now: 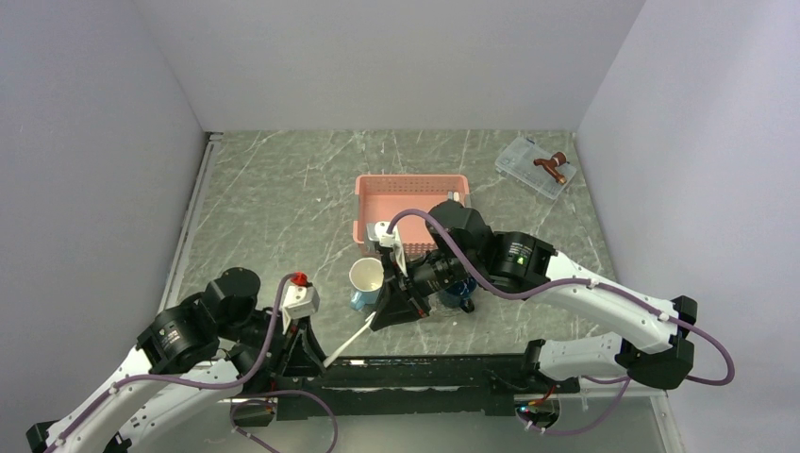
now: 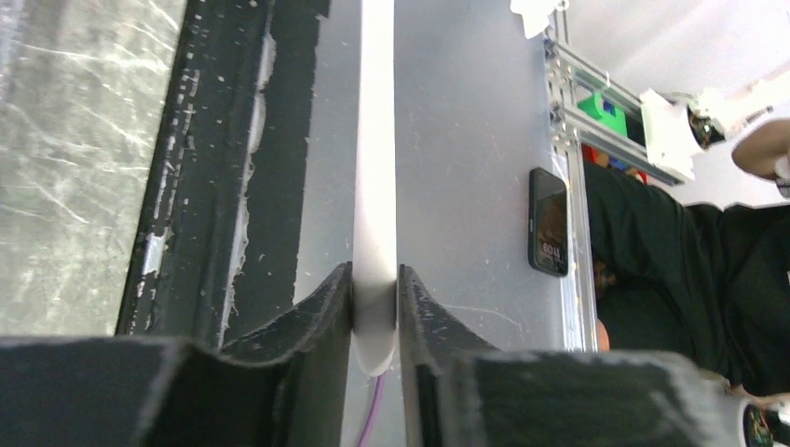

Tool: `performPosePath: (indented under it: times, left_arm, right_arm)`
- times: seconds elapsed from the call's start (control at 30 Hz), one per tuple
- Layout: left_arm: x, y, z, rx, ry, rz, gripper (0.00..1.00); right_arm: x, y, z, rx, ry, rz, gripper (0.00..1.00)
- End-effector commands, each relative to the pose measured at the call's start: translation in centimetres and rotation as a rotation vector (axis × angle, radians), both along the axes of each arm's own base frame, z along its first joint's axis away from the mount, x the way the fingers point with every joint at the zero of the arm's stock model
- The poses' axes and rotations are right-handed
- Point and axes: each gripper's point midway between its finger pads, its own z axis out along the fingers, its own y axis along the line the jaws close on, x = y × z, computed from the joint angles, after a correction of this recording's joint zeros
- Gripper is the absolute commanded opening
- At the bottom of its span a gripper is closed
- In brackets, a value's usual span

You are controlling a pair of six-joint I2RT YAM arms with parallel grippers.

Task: Prepare toiletry sets of a toothbrush and toothpaste on the tray

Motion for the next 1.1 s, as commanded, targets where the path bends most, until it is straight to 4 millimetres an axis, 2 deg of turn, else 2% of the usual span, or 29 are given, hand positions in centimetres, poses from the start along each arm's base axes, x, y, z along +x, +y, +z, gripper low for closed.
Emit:
performPosePath:
  times: [0.0, 0.03, 0.2, 0.27, 0.47, 0.53, 0.8, 1.07]
  left_arm:
    - [1.9, -0.5, 2.6, -0.079, -0.122, 0.085, 0.33]
    - [2.4, -0.6, 2.9, -0.082, -0.134, 0.111, 0.44]
    - [4.8, -0.7, 3.2, -0.067, -0.171, 0.245, 0.66]
    - [5.8, -0.8, 3.3, -0.060, -0.186, 0.298, 0.80]
    - [9.0, 0.3, 4.2, -0.057, -0.267, 0.495, 0.88]
    - [9.8, 0.7, 4.7, -0.078, -0.296, 0.551, 0.98]
    - [11.4, 2.7, 4.3, -0.094, -0.356, 0.700, 0.99]
    - [11.4, 2.9, 3.9, -0.113, -0.354, 0.714, 0.99]
  right_arm:
    - [0.7, -0.2, 0.5, 0.016, -0.034, -0.047, 0.00]
    - [0.9, -0.4, 0.3, 0.004, -0.038, -0.063, 0.00]
    - [2.7, -1.8, -0.5, -0.055, -0.081, -0.201, 0.00]
    - [3.1, -2.4, -0.6, -0.077, -0.084, -0.242, 0.00]
    - [5.4, -5.2, -0.8, -0.168, -0.107, -0.445, 0.00]
    - [6.0, -6.1, -0.9, -0.199, -0.105, -0.508, 0.00]
    - [8.0, -10.0, -1.3, -0.347, -0.078, -0.762, 0.00]
    - [9.5, -13.8, -3.1, -0.554, -0.069, -0.968, 0.00]
